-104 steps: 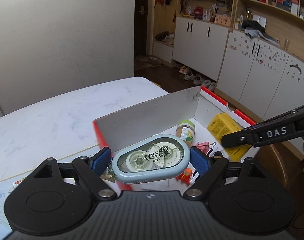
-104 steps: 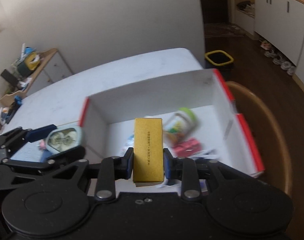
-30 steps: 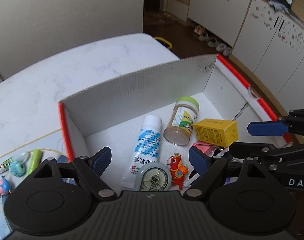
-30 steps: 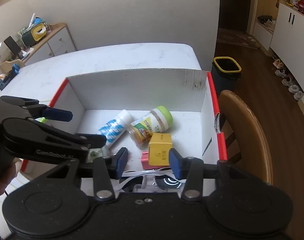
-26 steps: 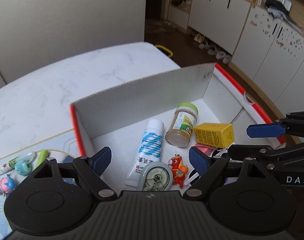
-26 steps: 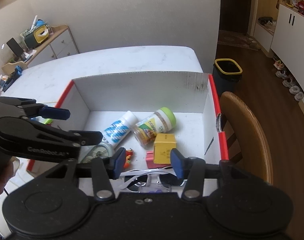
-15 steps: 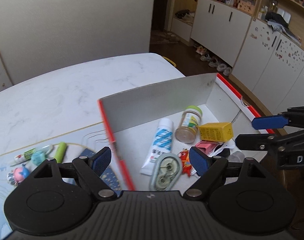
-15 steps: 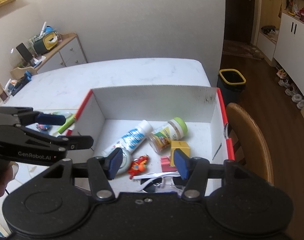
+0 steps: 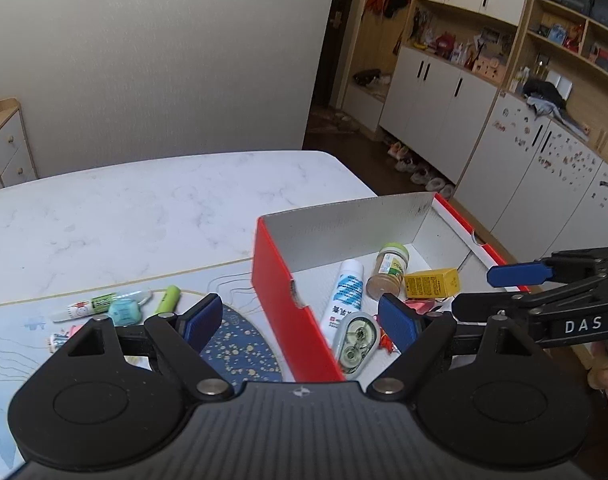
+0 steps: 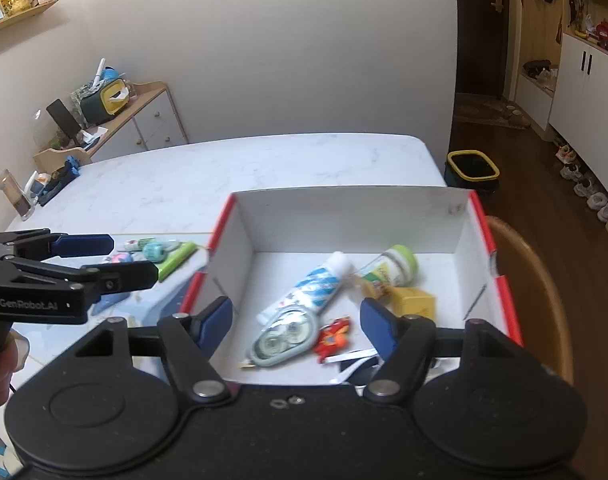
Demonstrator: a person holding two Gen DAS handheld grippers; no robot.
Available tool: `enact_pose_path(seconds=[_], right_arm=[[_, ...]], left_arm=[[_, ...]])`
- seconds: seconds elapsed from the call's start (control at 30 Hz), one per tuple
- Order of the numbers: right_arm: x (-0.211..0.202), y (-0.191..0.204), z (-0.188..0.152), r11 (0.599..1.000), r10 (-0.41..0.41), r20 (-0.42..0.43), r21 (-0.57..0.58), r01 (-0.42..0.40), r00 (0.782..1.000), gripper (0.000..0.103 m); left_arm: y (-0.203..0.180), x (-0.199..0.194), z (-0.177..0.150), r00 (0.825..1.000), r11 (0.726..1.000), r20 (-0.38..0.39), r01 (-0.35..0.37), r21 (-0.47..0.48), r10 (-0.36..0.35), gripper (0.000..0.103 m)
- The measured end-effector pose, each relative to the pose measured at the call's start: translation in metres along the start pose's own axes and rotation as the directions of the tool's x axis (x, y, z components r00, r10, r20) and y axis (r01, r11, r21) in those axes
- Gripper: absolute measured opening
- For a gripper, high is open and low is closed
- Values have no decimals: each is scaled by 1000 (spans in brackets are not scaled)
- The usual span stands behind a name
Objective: Organize rigid objects
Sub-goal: 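Withdraw both grippers from the box toward the pink pig figure and pens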
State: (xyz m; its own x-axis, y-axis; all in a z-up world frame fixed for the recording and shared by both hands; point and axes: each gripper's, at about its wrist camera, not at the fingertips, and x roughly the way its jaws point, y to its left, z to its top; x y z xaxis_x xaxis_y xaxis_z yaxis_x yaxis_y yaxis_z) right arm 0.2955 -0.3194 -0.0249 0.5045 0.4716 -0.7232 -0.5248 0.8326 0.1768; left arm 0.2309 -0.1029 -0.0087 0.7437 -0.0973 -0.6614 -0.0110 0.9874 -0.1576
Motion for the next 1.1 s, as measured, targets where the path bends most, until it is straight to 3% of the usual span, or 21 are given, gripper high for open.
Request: enact_pose_path(seconds=[0.57, 0.7, 0.8, 1.1], right_arm=[[7, 95, -7, 999, 44, 35, 7, -45, 998, 93], [15, 116, -7, 998, 60, 29, 3, -60, 998, 94], [21, 133, -6, 997, 74, 25, 2, -74, 997, 95], [47, 169, 1, 998, 67, -5, -16, -67, 998, 95]], left_arm=[[91, -46, -24, 999, 999, 53, 11, -44, -8, 89], [114, -50, -30, 998, 998, 55, 9, -58, -6, 93], [132, -51, -35, 999, 997, 54, 8, -79, -4, 101], [172, -38, -48, 999, 996, 38, -26, -88, 30, 102]])
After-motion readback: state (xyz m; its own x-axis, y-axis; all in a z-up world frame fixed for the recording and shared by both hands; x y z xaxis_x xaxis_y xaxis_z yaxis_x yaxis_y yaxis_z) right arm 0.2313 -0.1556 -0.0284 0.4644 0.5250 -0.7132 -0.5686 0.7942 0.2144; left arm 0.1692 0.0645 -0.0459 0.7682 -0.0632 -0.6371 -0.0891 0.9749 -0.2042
